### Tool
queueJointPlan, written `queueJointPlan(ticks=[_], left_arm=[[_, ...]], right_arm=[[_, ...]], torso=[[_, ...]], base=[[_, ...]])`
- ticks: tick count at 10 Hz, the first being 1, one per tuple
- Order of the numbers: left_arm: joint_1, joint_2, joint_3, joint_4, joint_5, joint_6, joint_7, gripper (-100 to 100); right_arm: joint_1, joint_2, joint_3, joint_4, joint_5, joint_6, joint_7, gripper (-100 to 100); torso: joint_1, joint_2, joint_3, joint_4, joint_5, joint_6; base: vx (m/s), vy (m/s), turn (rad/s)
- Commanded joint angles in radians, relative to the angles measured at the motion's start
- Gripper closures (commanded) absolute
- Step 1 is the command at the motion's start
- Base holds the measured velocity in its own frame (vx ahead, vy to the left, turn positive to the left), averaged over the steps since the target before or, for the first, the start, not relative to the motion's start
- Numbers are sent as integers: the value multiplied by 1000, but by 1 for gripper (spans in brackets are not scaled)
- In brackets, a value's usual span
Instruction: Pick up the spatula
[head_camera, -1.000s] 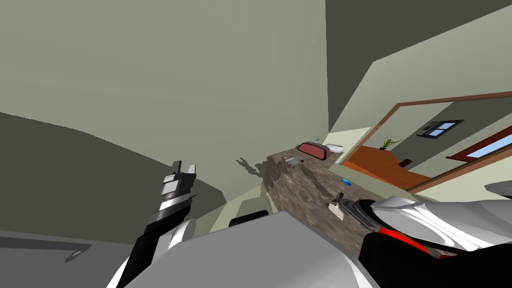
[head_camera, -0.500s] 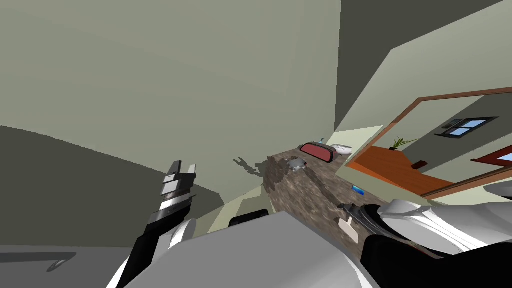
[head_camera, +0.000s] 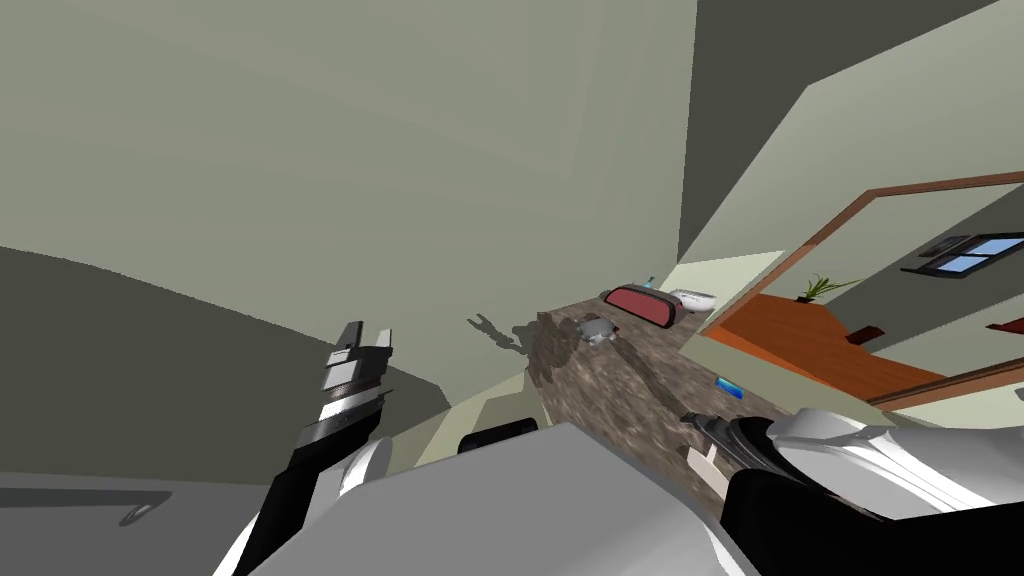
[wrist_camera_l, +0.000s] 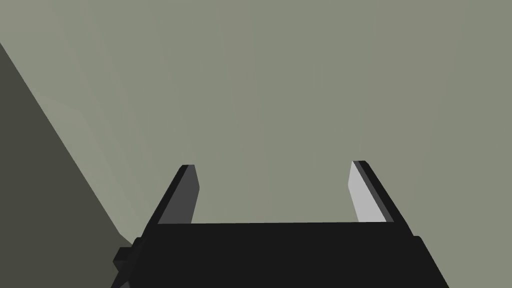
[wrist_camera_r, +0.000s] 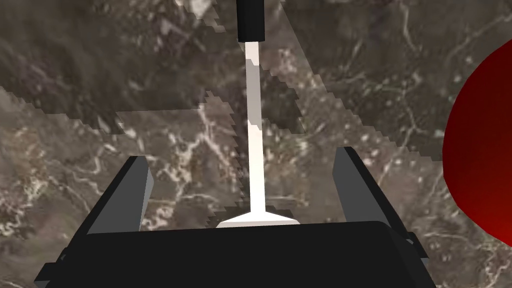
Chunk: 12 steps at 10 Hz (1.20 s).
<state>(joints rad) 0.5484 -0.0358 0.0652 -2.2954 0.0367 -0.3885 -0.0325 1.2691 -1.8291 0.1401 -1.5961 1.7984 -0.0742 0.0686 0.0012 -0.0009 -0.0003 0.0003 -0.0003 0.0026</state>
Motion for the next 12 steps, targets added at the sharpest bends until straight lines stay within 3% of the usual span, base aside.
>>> queueJointPlan(ticks=[1, 2, 4, 5, 6, 7, 8, 9, 10, 12], left_arm=[[0, 0, 0, 0, 0, 0, 0, 0], [0, 0, 0, 0, 0, 0, 0, 0], [0, 0, 0, 0, 0, 0, 0, 0], [0, 0, 0, 0, 0, 0, 0, 0], [0, 0, 0, 0, 0, 0, 0, 0], [0, 0, 0, 0, 0, 0, 0, 0], [0, 0, 0, 0, 0, 0, 0, 0], [0, 0, 0, 0, 0, 0, 0, 0], [0, 0, 0, 0, 0, 0, 0, 0], [0, 0, 0, 0, 0, 0, 0, 0]], right_arm=[[-2, -2, 11, 2, -29, 7, 28, -100], [-12, 43, 25, 16, -22, 6, 48, -100], [-21, 89, 39, 29, -15, 6, 67, -100], [-21, 89, 19, 29, -15, 6, 67, -100], [-21, 89, 39, 29, -15, 6, 67, -100], [-30, 135, 53, 43, -8, 5, 87, -100], [-28, 135, 41, 43, -8, 5, 87, -100], [-30, 135, 53, 43, -8, 5, 87, -100], [-40, 181, 67, 57, -1, 5, 107, -100], [-40, 181, 67, 57, -1, 5, 107, -100]], torso=[[0, 0, 0, 0, 0, 0], [0, 0, 0, 0, 0, 0], [0, -1, 0, 0, 0, 0], [0, 0, 0, 0, 0, 0], [0, 0, 0, 0, 0, 0], [0, 0, 0, 0, 0, 0], [0, 0, 0, 0, 0, 0], [0, 0, 0, 0, 0, 0], [0, 0, 0, 0, 0, 0], [-1, 0, 0, 0, -1, 0]], base=[[1, -1, -13], [11, -4, 141], [21, -13, 124], [12, -9, 13], [0, 0, 0], [10, -1, 134], [13, -8, 68], [6, -5, -4], [13, -7, 138], [11, -9, 33]])
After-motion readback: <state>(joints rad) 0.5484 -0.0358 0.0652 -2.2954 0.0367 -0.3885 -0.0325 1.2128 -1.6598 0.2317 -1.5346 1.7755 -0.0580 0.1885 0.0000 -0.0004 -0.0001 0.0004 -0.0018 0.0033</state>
